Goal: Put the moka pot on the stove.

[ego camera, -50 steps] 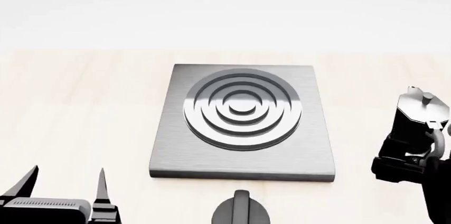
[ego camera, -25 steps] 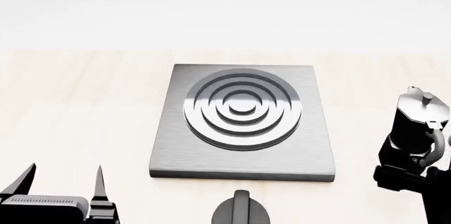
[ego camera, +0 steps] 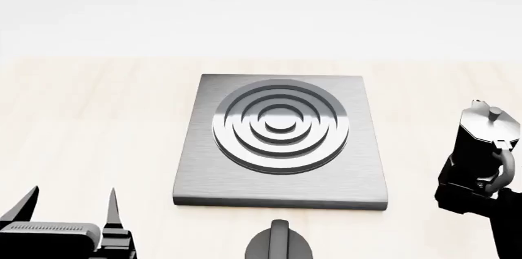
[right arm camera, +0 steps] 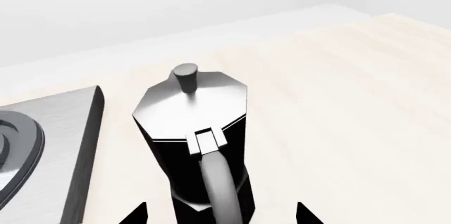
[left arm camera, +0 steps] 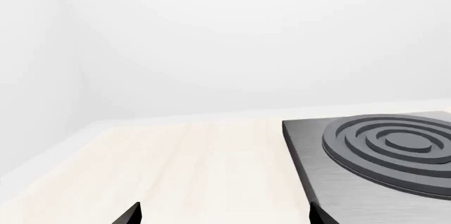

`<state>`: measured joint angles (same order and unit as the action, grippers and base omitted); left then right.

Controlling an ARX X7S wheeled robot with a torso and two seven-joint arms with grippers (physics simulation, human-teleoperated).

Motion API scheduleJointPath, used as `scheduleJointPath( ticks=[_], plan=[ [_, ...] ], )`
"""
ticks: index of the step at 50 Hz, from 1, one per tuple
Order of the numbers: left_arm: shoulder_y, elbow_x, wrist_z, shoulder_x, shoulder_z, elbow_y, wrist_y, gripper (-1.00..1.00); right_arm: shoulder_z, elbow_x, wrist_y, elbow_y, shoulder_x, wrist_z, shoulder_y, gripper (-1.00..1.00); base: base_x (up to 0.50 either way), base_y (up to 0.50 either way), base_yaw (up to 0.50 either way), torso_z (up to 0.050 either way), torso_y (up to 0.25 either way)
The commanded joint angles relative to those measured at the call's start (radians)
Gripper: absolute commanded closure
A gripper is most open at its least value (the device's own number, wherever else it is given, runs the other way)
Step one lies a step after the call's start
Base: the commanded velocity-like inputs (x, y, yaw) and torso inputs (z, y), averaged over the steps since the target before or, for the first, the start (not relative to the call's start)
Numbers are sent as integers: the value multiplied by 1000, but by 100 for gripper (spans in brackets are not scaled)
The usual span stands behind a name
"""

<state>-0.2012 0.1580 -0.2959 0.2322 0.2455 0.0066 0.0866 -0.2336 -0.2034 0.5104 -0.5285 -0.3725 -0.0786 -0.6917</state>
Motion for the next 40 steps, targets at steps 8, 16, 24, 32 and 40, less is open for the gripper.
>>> scheduleJointPath(
  ticks=[8,16,24,32,40],
  plan=[
    [1,23,15,2,-6,-11,-26,-100,0,-12,-45,-79,6,-28,-26,-100,0,0,0,0,0],
    [4,25,11,5,-3,-8,-27,-100,5,-12,-47,-76,8,-32,-18,100,0,0,0,0,0],
    [2,29,10,7,-1,-9,-29,-100,9,-18,-28,-35,16,-31,7,100,0,0,0,0,0],
    [-8,29,9,5,3,-23,-34,-100,107,95,-132,44,31,45,-62,100,0,0,0,0,0],
    [-26,35,11,4,4,-41,-37,-100,230,158,-192,-11,51,-5,-162,100,0,0,0,0,0]
  ],
)
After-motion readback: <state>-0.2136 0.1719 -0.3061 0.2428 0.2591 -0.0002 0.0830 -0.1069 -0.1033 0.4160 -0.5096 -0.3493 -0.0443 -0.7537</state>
